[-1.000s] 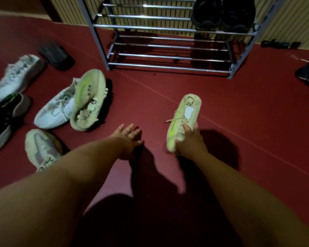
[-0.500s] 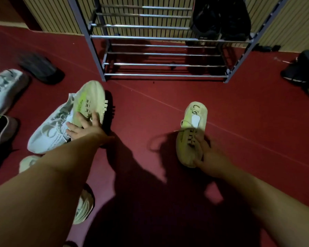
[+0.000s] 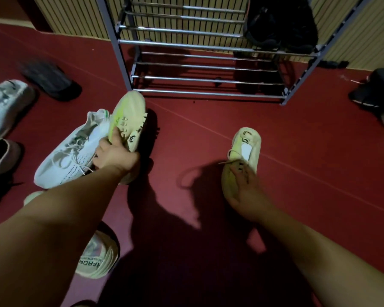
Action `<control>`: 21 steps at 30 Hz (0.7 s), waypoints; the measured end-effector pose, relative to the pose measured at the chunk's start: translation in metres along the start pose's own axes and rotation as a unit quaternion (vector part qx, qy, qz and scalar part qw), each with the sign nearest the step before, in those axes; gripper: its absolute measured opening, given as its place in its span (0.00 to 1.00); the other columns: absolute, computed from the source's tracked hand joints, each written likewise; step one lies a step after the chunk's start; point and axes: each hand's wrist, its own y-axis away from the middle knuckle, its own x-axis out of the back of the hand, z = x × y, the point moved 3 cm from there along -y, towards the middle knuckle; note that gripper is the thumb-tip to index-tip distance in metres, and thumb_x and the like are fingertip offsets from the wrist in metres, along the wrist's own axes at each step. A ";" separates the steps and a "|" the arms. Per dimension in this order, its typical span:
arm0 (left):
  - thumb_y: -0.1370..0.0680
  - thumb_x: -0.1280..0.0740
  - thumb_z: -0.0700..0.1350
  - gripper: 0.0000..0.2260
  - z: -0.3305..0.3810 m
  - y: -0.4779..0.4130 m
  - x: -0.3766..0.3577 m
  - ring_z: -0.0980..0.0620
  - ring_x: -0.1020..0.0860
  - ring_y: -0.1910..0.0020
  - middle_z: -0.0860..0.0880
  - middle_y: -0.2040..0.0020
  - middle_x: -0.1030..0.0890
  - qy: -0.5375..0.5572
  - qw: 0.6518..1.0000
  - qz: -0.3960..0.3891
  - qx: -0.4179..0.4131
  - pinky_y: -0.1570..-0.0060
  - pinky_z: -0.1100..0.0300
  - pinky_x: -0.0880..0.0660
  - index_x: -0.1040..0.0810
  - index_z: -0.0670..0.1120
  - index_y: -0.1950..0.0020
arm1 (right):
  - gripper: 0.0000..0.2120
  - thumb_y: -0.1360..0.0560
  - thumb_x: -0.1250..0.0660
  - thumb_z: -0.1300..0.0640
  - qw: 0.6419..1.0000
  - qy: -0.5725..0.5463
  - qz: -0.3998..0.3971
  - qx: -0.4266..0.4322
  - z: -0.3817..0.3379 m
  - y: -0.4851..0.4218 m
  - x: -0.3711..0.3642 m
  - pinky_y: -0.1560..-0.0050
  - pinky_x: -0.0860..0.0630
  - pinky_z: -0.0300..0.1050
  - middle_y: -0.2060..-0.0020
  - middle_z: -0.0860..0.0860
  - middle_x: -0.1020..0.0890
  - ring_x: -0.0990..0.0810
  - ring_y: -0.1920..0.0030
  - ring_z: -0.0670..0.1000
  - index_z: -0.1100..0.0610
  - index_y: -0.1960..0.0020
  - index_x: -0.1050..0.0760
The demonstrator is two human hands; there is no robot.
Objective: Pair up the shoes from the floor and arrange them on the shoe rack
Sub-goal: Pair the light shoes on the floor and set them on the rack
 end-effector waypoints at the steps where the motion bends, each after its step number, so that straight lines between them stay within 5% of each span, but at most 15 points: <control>1: 0.30 0.32 0.54 0.41 0.010 0.004 0.000 0.38 0.38 0.31 0.41 0.29 0.40 0.012 1.000 -0.005 -0.020 0.33 0.45 0.40 0.51 0.55 0.23 | 0.32 0.24 0.41 0.46 1.000 -0.017 0.015 -0.005 0.002 0.002 0.005 0.30 0.39 0.59 0.24 0.59 0.47 0.46 0.25 0.61 0.54 0.24 0.47; 5: 0.32 0.29 0.55 0.43 0.056 0.023 -0.004 0.40 0.38 0.30 0.44 0.28 0.40 0.034 0.991 -0.058 -0.115 0.32 0.46 0.38 0.50 0.56 0.23 | 0.34 0.23 0.39 0.48 0.998 -0.043 0.026 -0.043 0.015 0.014 0.030 0.30 0.42 0.54 0.24 0.57 0.52 0.47 0.25 0.58 0.49 0.23 0.53; 10: 0.47 0.30 0.56 0.54 0.104 0.062 -0.016 0.45 0.33 0.30 0.47 0.27 0.35 0.031 0.949 -0.196 -0.245 0.33 0.52 0.33 0.48 0.54 0.23 | 0.42 0.28 0.33 0.44 0.993 -0.060 0.077 -0.071 0.040 0.032 0.065 0.30 0.45 0.56 0.23 0.54 0.56 0.50 0.25 0.56 0.45 0.23 0.55; 17: 0.40 0.35 0.58 0.48 0.156 0.128 -0.025 0.46 0.35 0.29 0.51 0.26 0.36 -0.166 0.801 -0.209 -0.536 0.32 0.52 0.37 0.51 0.54 0.22 | 0.57 0.37 0.25 0.41 0.994 0.105 0.005 0.010 0.063 0.048 0.079 0.27 0.58 0.55 0.24 0.55 0.61 0.62 0.24 0.55 0.45 0.24 0.62; 21: 0.33 0.31 0.60 0.45 0.181 0.153 -0.028 0.48 0.32 0.32 0.50 0.29 0.31 -0.192 0.745 -0.157 -0.619 0.36 0.58 0.37 0.49 0.52 0.22 | 0.57 0.39 0.26 0.38 0.993 0.106 -0.043 0.034 0.079 0.060 0.065 0.33 0.37 0.52 0.28 0.57 0.43 0.39 0.30 0.60 0.46 0.24 0.60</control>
